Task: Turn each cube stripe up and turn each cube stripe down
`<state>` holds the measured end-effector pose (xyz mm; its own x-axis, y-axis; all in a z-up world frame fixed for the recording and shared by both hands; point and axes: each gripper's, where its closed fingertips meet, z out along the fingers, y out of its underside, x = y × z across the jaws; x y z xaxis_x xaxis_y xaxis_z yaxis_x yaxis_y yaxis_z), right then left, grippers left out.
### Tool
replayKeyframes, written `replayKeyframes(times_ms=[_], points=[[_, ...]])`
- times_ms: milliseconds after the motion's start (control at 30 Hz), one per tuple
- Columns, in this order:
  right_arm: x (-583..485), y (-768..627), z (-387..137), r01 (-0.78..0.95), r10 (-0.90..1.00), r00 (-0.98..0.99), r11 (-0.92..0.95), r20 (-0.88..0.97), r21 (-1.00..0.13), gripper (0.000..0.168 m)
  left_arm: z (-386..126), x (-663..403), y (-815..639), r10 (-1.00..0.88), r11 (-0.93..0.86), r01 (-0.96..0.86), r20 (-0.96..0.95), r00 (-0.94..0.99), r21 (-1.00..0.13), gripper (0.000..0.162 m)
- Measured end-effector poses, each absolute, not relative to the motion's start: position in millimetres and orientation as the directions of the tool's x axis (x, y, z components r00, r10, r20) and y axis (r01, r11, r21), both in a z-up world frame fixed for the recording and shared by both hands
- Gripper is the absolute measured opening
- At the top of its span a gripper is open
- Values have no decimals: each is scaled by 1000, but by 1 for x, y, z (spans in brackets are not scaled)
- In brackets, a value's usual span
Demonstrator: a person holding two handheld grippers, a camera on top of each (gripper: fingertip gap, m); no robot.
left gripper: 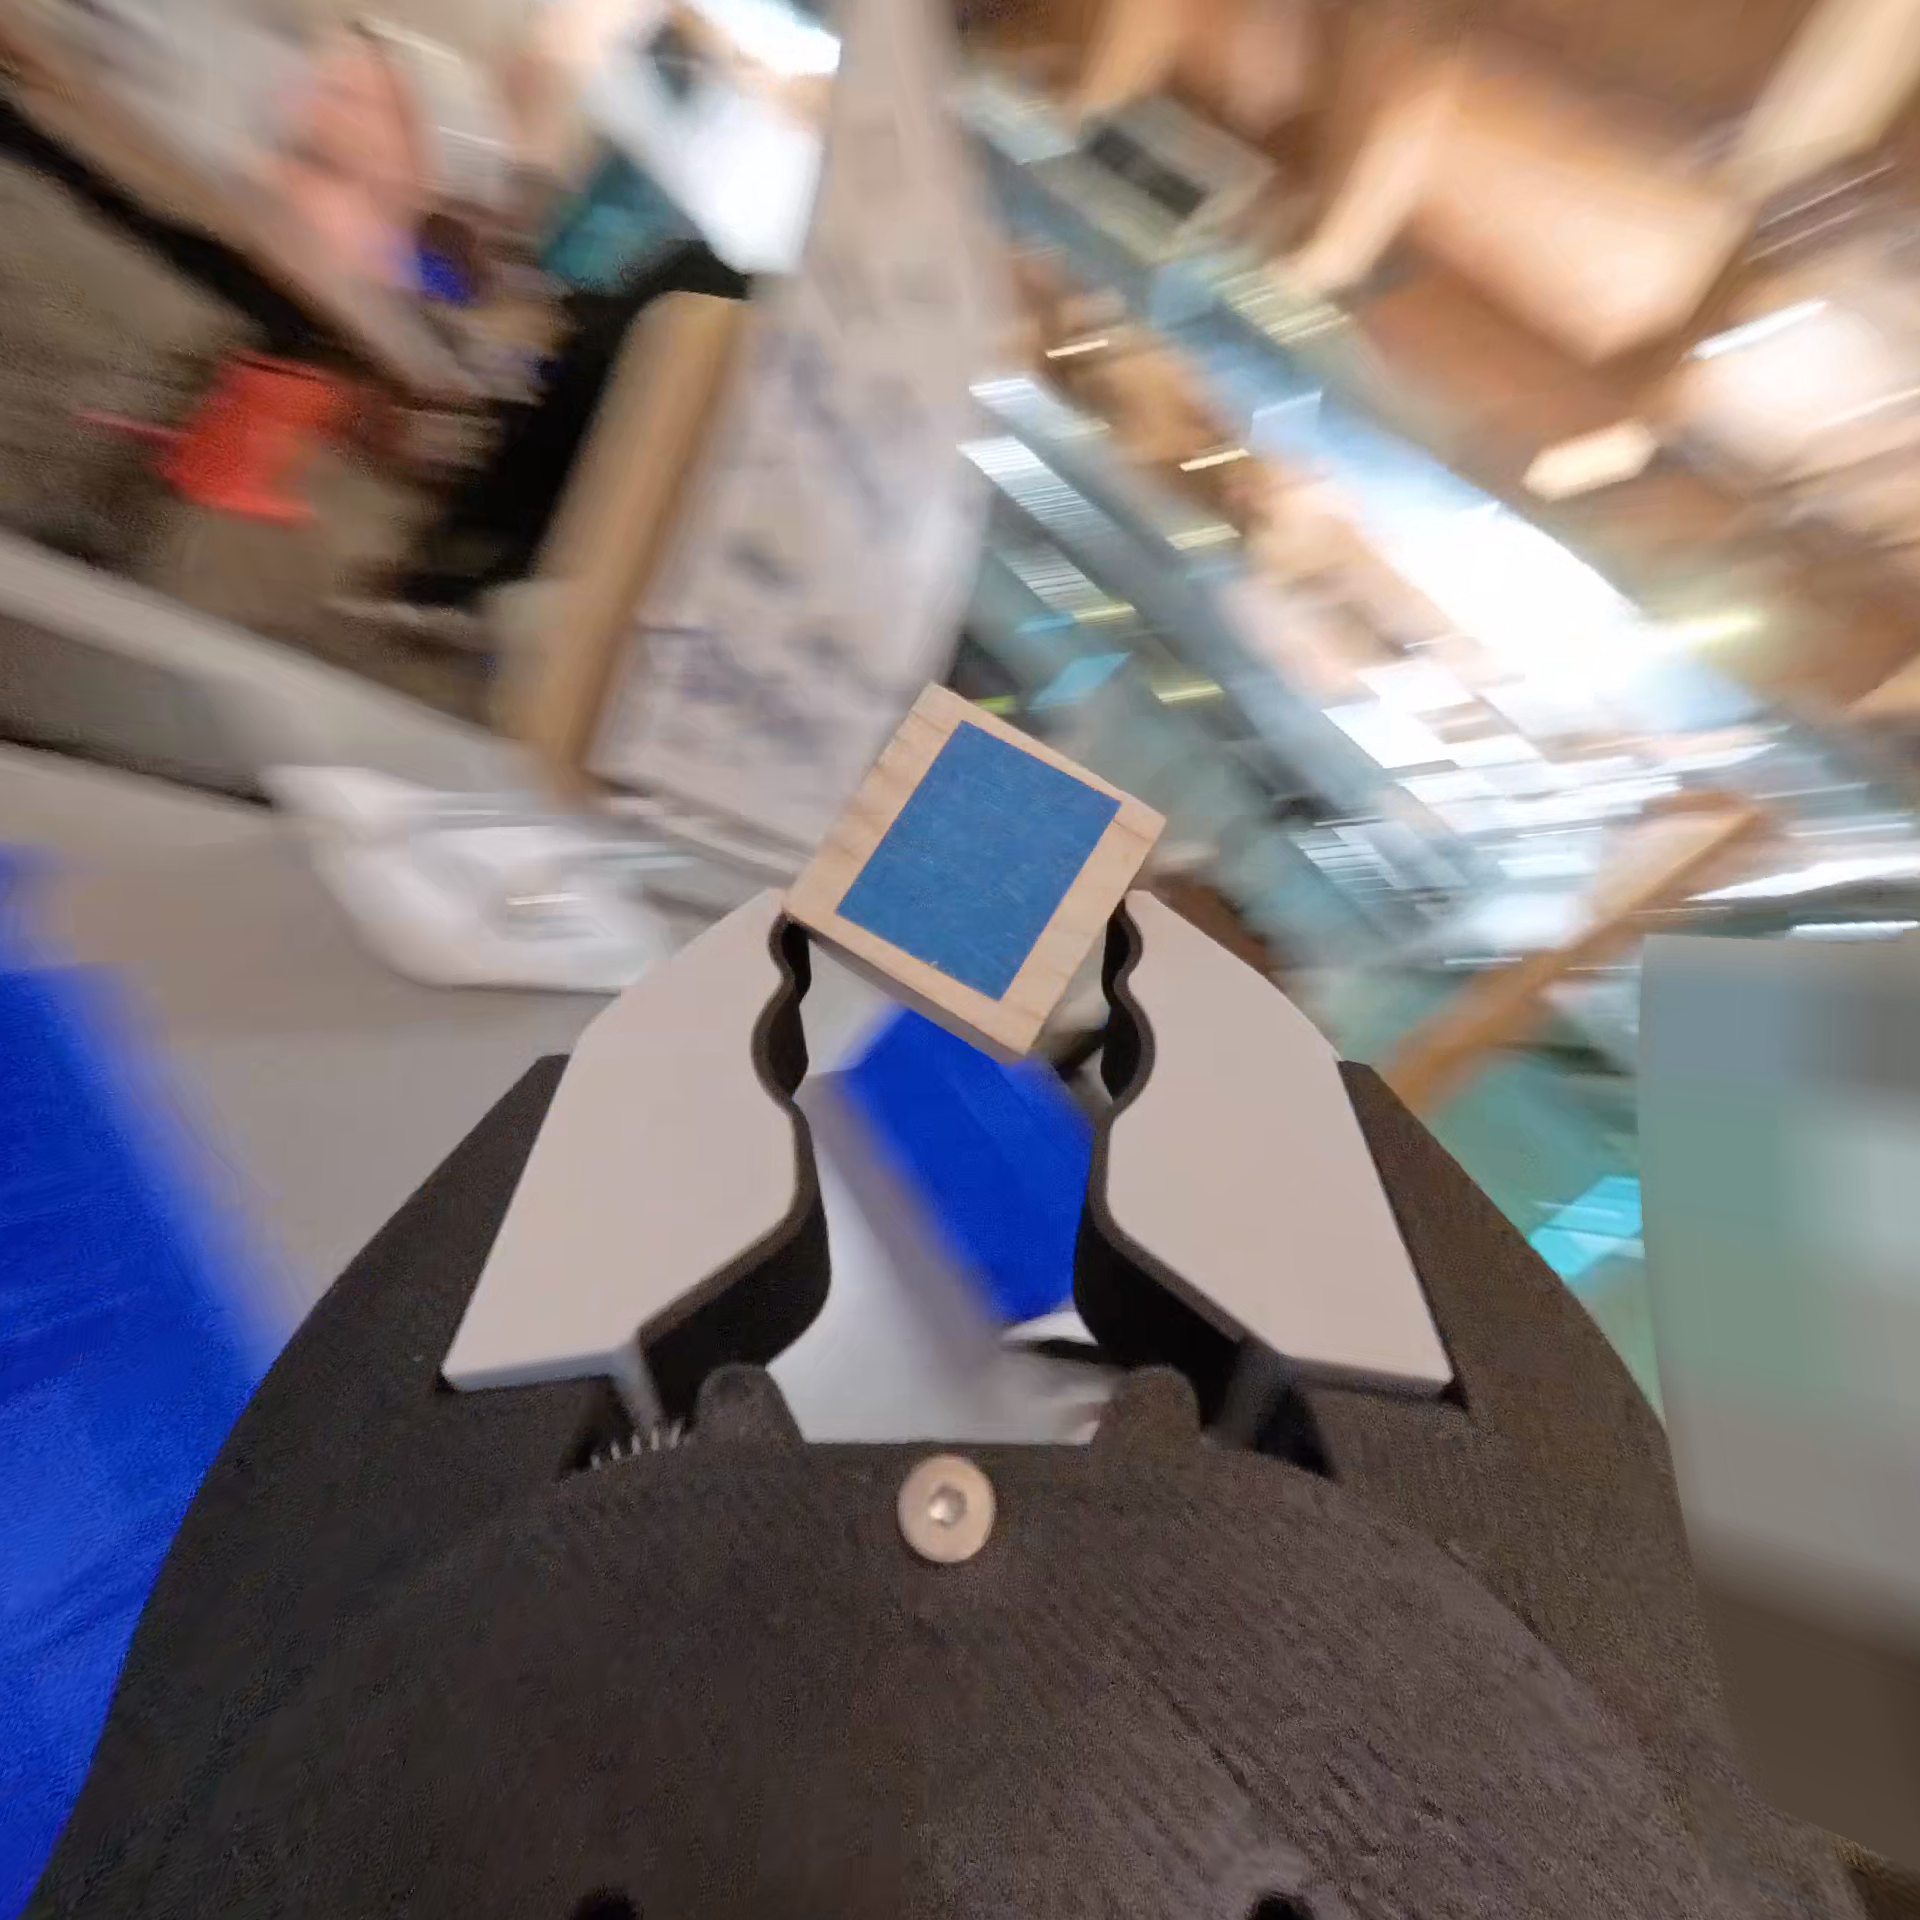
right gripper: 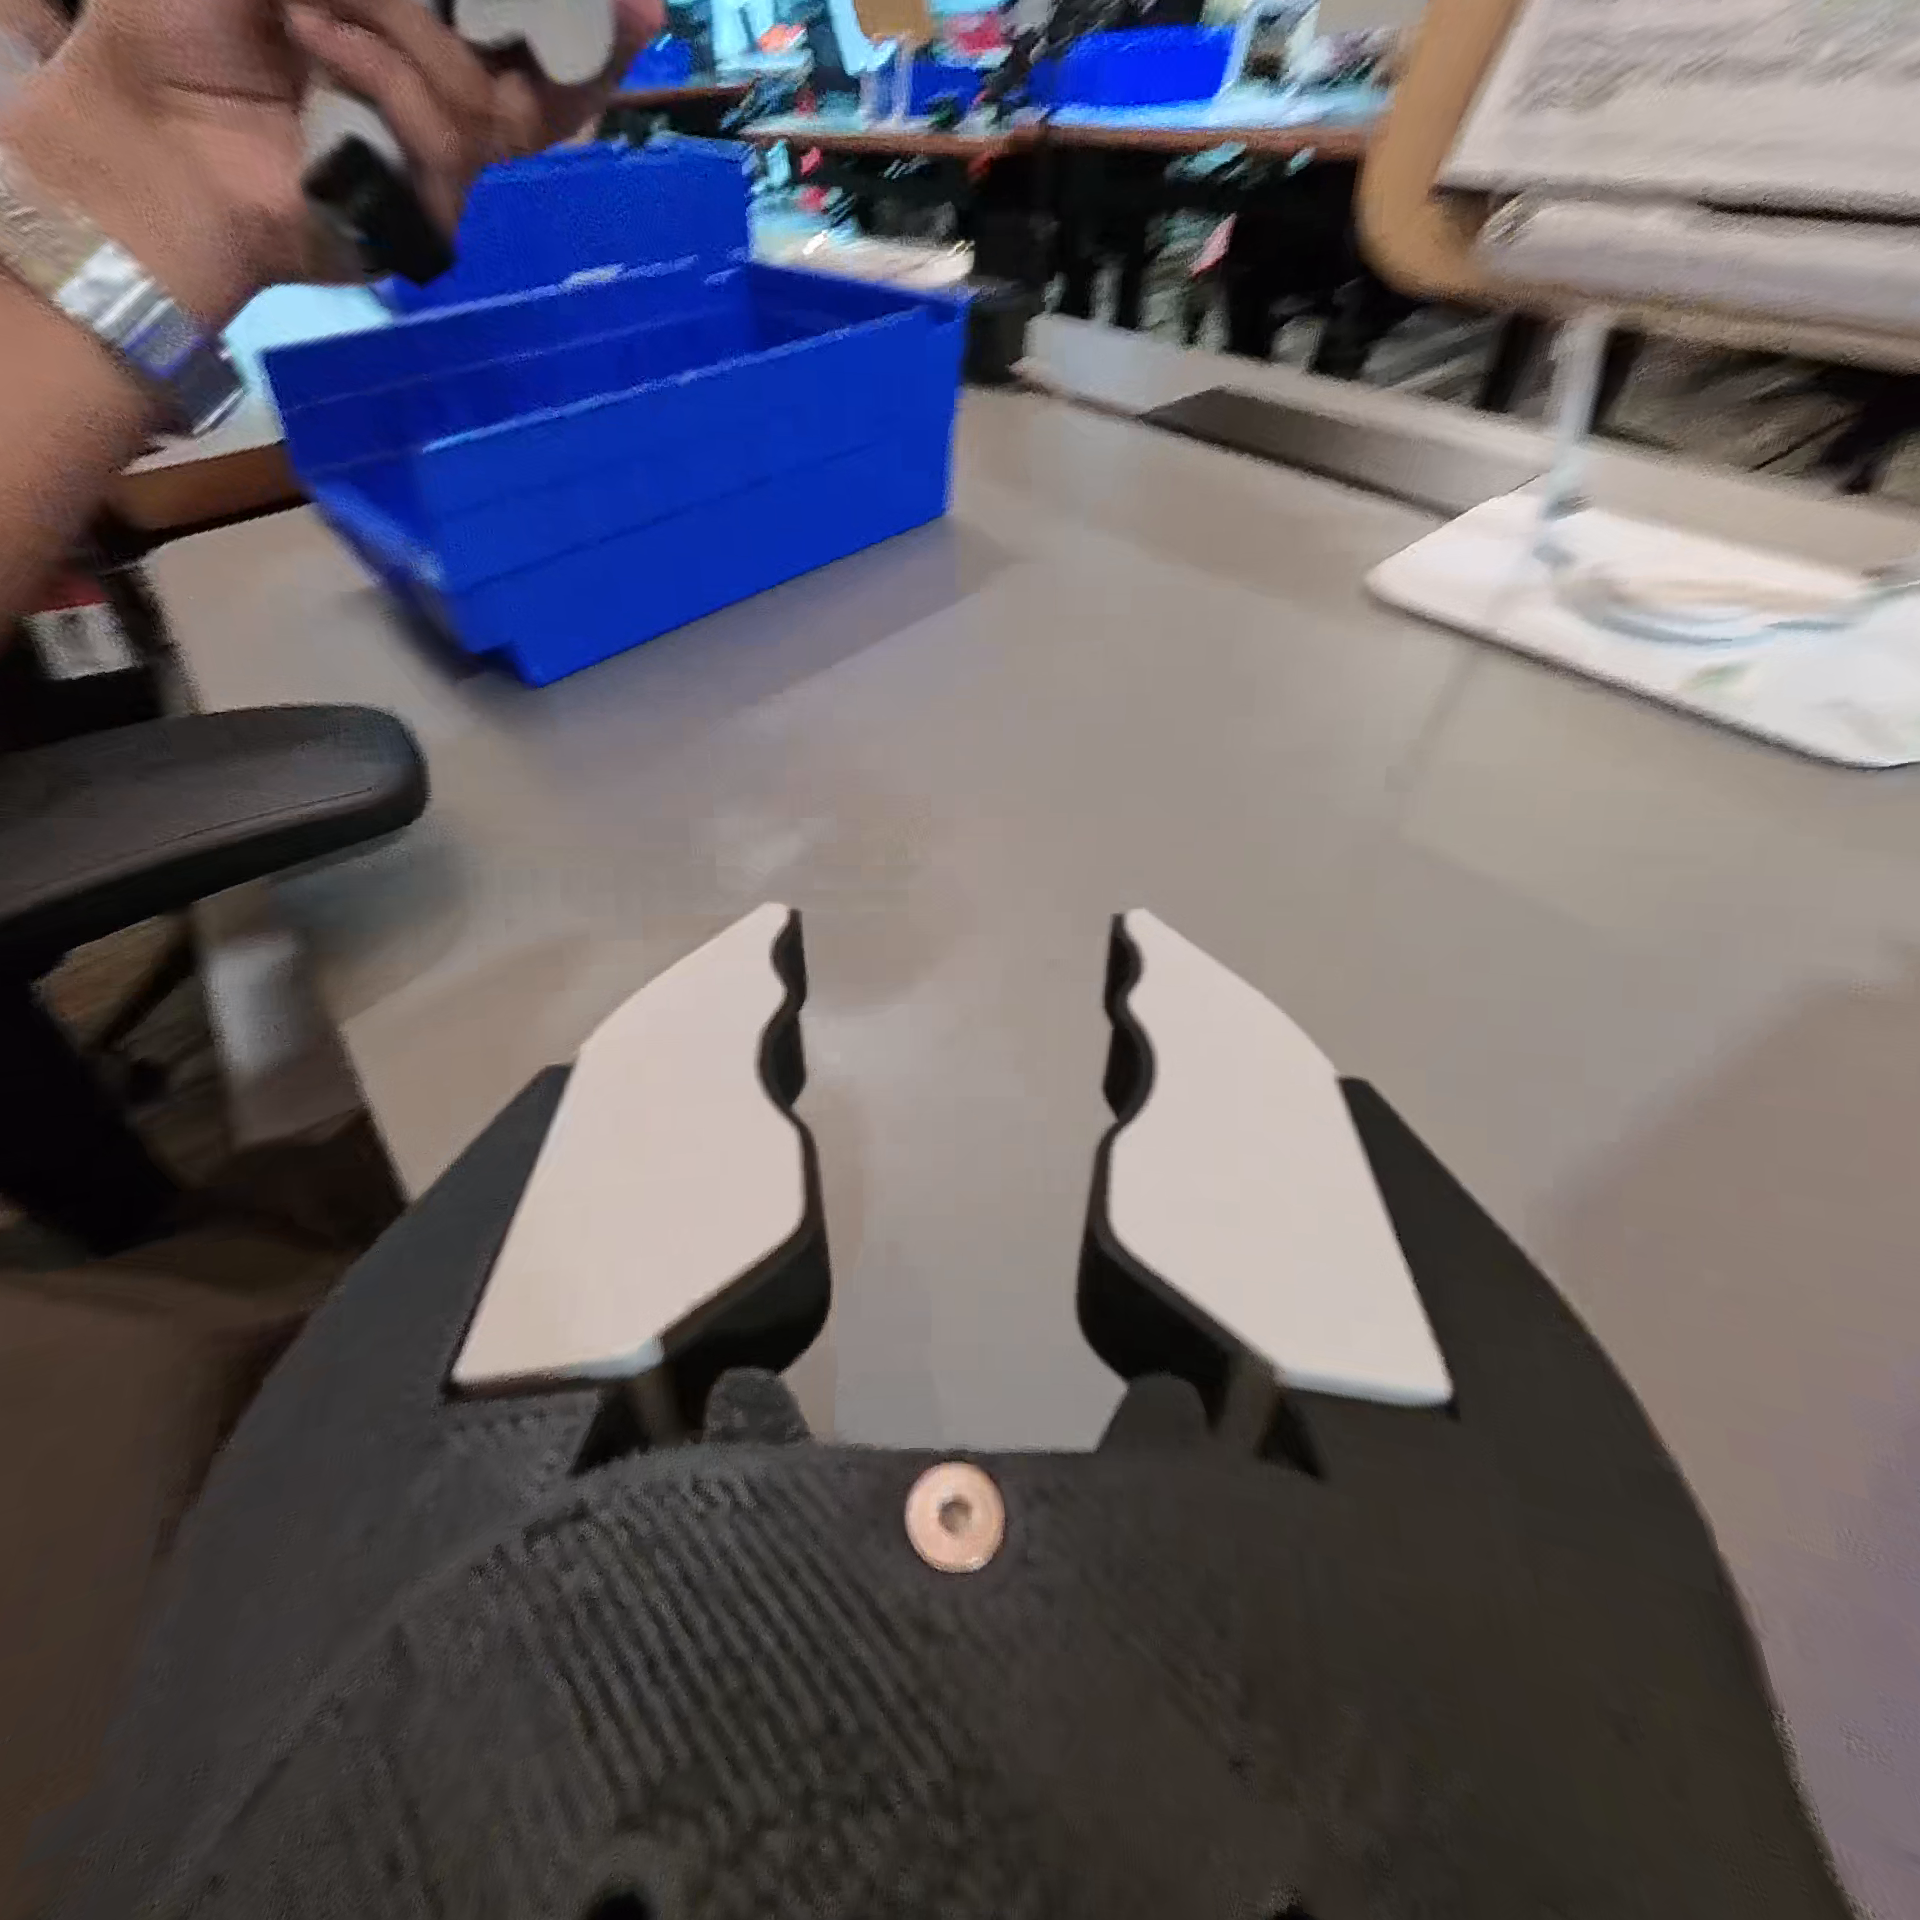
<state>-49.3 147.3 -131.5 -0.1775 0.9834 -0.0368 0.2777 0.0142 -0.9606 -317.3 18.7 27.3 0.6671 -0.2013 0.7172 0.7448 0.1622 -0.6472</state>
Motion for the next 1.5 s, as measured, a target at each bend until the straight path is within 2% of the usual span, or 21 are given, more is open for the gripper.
replayKeyframes(times_ms=[67, 133, 167, 200, 333, 500, 600, 733, 933, 1167, 1233, 1500], points=[[-46, 165, -114, 196, 994, -108, 41, 20, -980, 66, 61, -280, 31, -525, 124, 861, 704, 479, -494, 55], [-39, 181, -93, 102, 996, -35, 90, 87, -991, 59, 68, -249, 55, -646, 20, 915, 694, 319, -402, 55], [-33, 190, -79, 37, 993, 19, 118, 119, -992, 49, 62, -230, 73, -648, -47, 918, 712, 272, -393, 55], [-26, 198, -63, -46, 987, 71, 146, 143, -988, 46, 53, -209, 93, -631, -115, 913, 739, 239, -393, 55], [2, 210, -20, -281, 956, 176, 279, 236, -918, 50, 14, -126, 157, -564, -336, 881, 820, 94, -332, 56], [5, 216, -29, -239, 891, 256, 434, 375, -869, 40, -50, -55, 191, -438, -544, 803, 899, -24, -244, 57], [-7, 201, -46, -184, 897, 140, 440, 420, -879, 49, -65, -49, 194, -407, -570, 810, 904, -131, -139, 57], [-20, 188, -72, -93, 865, 54, 502, 499, -860, 60, -69, -41, 190, -406, -585, 794, 908, -108, -167, 57], [-22, 183, -75, -72, 788, 91, 615, 609, -785, 56, -84, -20, 190, -353, -642, 743, 933, -69, -188, 57], [-25, 187, -83, -31, 773, 84, 633, 629, -773, 53, -85, -4, 184, -360, -692, 684, 931, -53, -229, 57], [-24, 185, -83, -35, 766, 73, 643, 639, -765, 45, -84, -3, 184, -358, -697, 683, 931, -68, -218, 56], [-22, 183, -77, -41, 742, 80, 669, 665, -742, 44, -79, -3, 181, -401, -682, 686, 914, -63, -252, 56]])
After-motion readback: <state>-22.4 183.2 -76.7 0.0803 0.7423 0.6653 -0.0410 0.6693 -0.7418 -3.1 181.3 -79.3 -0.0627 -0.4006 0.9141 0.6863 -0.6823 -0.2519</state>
